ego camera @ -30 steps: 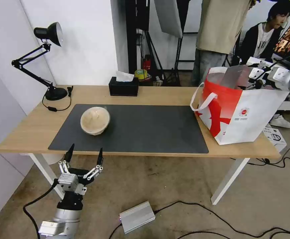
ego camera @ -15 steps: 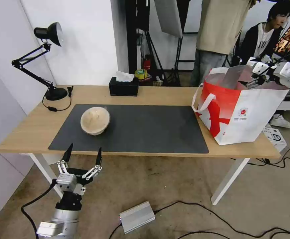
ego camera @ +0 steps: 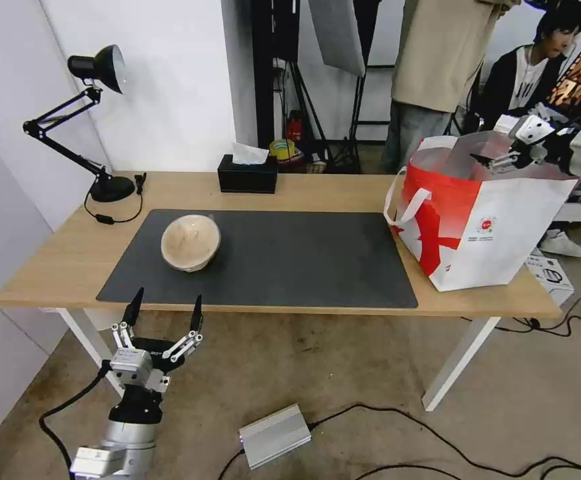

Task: Pick up the trash from the table and place it into the takeout bag.

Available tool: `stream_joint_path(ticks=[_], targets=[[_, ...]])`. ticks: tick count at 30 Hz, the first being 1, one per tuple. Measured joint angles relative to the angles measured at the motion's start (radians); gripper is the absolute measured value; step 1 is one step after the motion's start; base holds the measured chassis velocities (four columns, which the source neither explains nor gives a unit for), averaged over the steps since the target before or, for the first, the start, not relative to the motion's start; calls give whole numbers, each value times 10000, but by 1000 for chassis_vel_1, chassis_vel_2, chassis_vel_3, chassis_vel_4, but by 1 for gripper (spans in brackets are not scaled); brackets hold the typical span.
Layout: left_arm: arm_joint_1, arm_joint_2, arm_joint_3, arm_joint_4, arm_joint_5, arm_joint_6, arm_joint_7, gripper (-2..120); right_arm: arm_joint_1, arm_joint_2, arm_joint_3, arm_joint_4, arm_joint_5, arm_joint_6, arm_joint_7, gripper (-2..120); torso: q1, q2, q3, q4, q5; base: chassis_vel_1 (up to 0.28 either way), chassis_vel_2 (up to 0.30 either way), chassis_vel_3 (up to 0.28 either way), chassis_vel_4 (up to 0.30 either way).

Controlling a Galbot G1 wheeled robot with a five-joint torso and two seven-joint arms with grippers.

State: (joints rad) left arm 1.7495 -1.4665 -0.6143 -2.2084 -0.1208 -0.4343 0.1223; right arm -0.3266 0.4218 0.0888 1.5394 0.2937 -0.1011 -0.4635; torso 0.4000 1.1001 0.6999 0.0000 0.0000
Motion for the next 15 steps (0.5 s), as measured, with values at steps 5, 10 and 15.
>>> stream_joint_path(ticks=[5, 10, 15], targets=[[14, -8, 16, -69, 40, 76, -17, 100, -1339, 109, 1216, 968, 445, -9, 637, 94, -1, 0, 0, -1, 1, 0, 0, 0, 0], [22, 7, 13, -96, 48, 122, -20, 100, -2536, 365, 2117, 1896, 935, -5, 1346, 94, 0, 0, -1, -1, 0, 0, 0, 0, 0], [16, 12, 24, -129, 54, 152, -20, 100, -3378, 808, 2701, 2599, 1293, 36, 2131, 95, -1, 0, 0, 1, 0, 0, 0, 0, 0]])
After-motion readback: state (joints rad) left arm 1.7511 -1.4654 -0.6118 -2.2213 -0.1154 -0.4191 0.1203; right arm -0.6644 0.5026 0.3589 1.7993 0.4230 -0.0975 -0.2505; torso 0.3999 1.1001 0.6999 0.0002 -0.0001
